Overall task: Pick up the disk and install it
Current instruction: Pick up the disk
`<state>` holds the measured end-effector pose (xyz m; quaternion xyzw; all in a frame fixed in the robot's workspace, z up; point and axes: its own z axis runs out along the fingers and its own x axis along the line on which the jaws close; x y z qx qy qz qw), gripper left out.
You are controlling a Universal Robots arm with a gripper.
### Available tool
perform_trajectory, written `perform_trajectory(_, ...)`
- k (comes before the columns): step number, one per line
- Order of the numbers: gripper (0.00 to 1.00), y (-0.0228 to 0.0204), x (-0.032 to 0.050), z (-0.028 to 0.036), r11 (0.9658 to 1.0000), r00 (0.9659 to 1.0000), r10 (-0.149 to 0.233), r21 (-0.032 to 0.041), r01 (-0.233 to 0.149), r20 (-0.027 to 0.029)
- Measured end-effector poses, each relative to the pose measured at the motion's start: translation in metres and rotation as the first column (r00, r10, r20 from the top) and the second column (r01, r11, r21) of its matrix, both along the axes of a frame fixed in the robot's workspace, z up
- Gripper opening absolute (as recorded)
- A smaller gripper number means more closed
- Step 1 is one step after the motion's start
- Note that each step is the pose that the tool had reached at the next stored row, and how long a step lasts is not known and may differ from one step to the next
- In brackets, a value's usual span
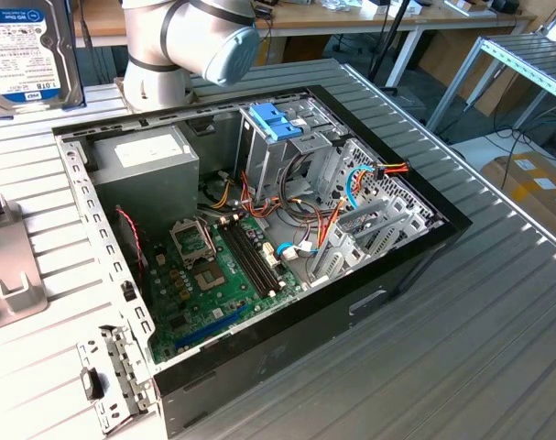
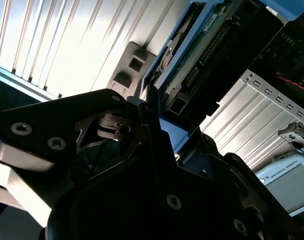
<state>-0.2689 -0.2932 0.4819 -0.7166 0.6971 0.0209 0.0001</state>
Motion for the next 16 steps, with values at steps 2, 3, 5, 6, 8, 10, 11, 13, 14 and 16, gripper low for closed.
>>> perform_trajectory(2,0.37,-0.0018,0.0004,0.0,1.0,1.0,0.0,0.0,0.0,0.0)
perform_trajectory(3,0.37,-0.0024,0.0005,0.0,1.0,1.0,0.0,0.0,0.0,-0.0001)
perform_trajectory(5,0.37,-0.0038,0.0008,-0.0001,1.0,1.0,0.0,0.0,0.0,-0.0001)
perform_trajectory(6,0.37,-0.0043,0.0009,-0.0001,1.0,1.0,0.0,0.0,0.0,-0.0001)
perform_trajectory(8,0.37,-0.0056,0.0012,-0.0002,1.0,1.0,0.0,0.0,0.0,0.0)
perform_trajectory(10,0.37,-0.0068,0.0014,-0.0002,1.0,1.0,0.0,0.0,0.0,0.0)
perform_trajectory(11,0.37,-0.0076,0.0016,-0.0002,1.0,1.0,0.0,0.0,0.0,0.0)
perform_trajectory(13,0.37,-0.0086,0.0018,-0.0003,1.0,1.0,0.0,0.0,0.0,0.0)
perform_trajectory(14,0.37,-0.0092,0.0019,-0.0003,1.0,1.0,0.0,0.0,0.0,0.0)
perform_trajectory(16,0.37,-0.0106,0.0022,-0.0004,1.0,1.0,0.0,0.0,0.0,0.0)
